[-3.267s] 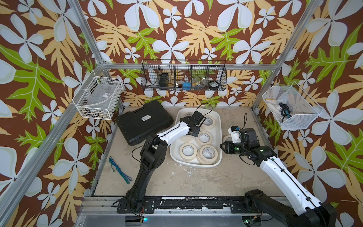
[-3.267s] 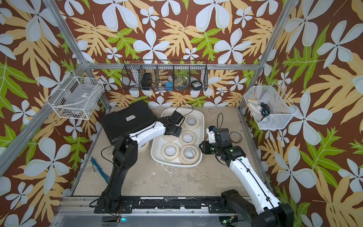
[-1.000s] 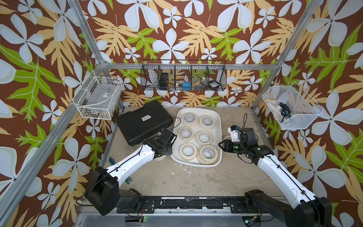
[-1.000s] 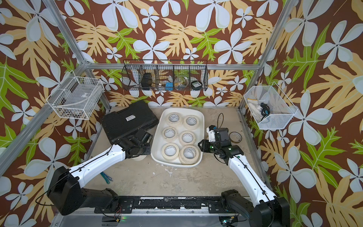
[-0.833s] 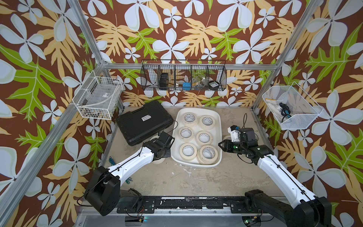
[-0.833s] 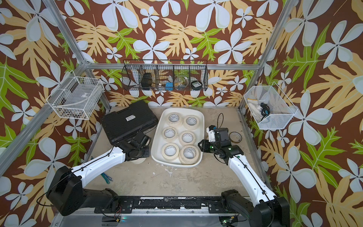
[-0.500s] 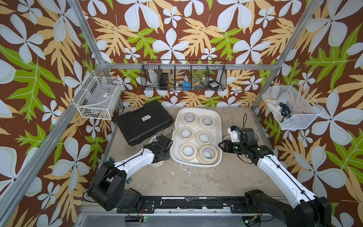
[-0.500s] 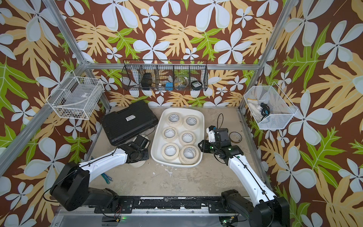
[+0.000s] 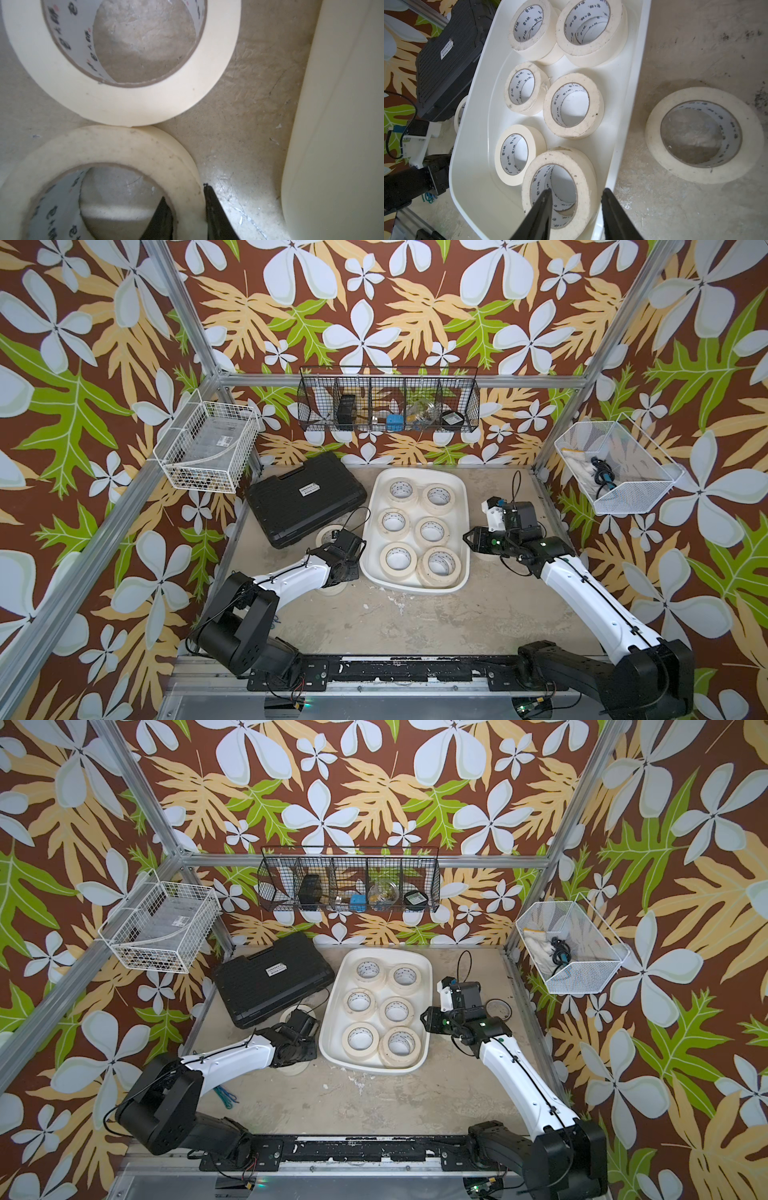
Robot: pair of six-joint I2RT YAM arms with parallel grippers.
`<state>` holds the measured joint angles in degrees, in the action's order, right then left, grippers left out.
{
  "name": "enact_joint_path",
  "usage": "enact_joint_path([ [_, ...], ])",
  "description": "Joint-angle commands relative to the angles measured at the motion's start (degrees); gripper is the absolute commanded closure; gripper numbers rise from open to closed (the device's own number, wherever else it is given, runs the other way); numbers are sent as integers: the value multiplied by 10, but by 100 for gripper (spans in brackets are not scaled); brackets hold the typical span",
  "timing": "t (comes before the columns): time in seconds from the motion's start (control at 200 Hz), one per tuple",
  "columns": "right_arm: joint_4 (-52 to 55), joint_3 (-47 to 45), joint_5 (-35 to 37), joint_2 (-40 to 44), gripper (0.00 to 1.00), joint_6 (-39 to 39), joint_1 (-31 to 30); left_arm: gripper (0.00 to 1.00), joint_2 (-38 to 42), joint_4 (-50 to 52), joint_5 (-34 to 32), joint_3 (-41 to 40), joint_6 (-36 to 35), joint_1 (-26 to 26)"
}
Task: Take out the art tape in the storage box
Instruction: Place the art tape at the center of the board.
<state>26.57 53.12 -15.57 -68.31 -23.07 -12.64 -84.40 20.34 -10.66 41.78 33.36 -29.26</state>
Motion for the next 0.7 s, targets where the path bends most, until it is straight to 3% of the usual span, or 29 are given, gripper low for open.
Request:
enact_joint_path([
  [0.0,-22,29,50,-30,58,17,0,71,1,2,12,-1,7,2],
  [0.31,-34,136,68,-160,62,31,0,47,50,49,-5,23,12,2],
  [0.696,-18,275,108,-317,64,45,-2,35,183,151,-30,95,-8,2],
])
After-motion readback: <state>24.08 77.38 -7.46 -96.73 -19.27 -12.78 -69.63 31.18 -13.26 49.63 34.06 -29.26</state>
